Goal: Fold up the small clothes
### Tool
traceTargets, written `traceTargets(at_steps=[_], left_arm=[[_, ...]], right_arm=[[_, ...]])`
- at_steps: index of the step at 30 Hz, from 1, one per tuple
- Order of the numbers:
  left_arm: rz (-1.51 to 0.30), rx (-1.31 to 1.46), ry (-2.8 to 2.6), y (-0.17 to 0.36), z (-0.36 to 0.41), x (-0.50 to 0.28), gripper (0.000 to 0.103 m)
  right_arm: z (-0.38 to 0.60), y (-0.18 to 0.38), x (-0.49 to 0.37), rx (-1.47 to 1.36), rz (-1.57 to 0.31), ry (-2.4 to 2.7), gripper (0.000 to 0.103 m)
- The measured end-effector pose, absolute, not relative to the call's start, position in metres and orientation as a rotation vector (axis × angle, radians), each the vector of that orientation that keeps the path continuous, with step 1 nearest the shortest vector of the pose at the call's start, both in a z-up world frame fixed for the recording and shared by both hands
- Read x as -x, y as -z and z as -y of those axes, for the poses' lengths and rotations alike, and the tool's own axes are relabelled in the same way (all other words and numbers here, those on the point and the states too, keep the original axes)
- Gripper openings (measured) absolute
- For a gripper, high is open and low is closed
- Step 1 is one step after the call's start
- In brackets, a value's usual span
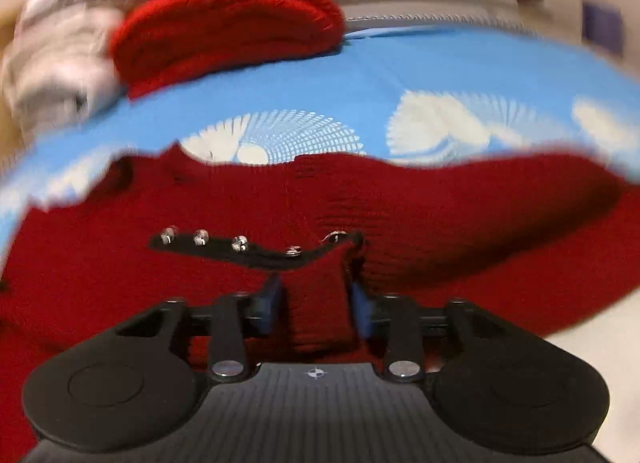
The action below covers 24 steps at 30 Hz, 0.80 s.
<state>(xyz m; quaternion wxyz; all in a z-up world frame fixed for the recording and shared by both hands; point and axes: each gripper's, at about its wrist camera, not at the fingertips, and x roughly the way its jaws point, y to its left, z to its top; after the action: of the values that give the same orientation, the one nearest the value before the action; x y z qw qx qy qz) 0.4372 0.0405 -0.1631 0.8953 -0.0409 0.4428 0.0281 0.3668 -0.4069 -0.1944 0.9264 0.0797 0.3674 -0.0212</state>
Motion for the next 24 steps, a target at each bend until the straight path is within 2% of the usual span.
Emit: traceTargets(at_steps=[1,2,3,4,5,8,10,12,17,18,19,20,24], left_arm=[[-0.916,0.083,-0.067,0.161,-0.041,-0.436,0.065],[-0.916,0.082,-0.075,0.159,-0.041,-0.435,0.070],[-0.914,0.074,-0.085,0.158,-0.041,-0.434,0.075],[-0.910,0.054,-0.100,0.157,-0.040,-0.432,0.084],[-0.903,0.027,-0.112,0.155,-0.040,-0.429,0.087],[-0.886,-0.027,-0.098,0.148,-0.040,-0.422,0.087],[-0.868,-0.035,-0.086,0.137,-0.042,-0.413,0.087],[-0.842,-0.048,-0.058,0.125,-0.043,-0.403,0.087],[-0.751,-0.076,0.007,0.085,-0.038,-0.356,0.088],[-0.740,-0.077,0.011,0.078,-0.036,-0.343,0.089],[-0.735,-0.079,0.012,0.073,-0.033,-0.332,0.098],[-0.729,-0.083,0.007,0.069,-0.031,-0.320,0.103],[-0.711,-0.103,-0.005,0.068,-0.027,-0.266,0.103]], right_arm=[[0.404,0.186,-0.363,-0.131,-0.722,0.079,0.065],[0.404,0.177,-0.359,-0.112,-0.676,0.111,0.072],[0.401,0.174,-0.358,-0.098,-0.661,0.124,0.074],[0.401,0.172,-0.358,-0.079,-0.659,0.140,0.078],[0.400,0.176,-0.358,-0.070,-0.673,0.161,0.080],[0.401,0.206,-0.363,-0.082,-0.812,0.207,0.078],[0.395,0.199,-0.351,-0.070,-0.777,0.236,0.077],[0.388,0.167,-0.337,-0.057,-0.693,0.233,0.076],[0.372,0.099,-0.266,-0.243,-0.504,0.137,0.085],[0.367,0.092,-0.248,-0.270,-0.487,0.108,0.086],[0.360,0.088,-0.228,-0.285,-0.475,0.079,0.086],[0.353,0.087,-0.209,-0.291,-0.468,0.063,0.087],[0.331,0.094,-0.150,-0.269,-0.465,0.037,0.088]])
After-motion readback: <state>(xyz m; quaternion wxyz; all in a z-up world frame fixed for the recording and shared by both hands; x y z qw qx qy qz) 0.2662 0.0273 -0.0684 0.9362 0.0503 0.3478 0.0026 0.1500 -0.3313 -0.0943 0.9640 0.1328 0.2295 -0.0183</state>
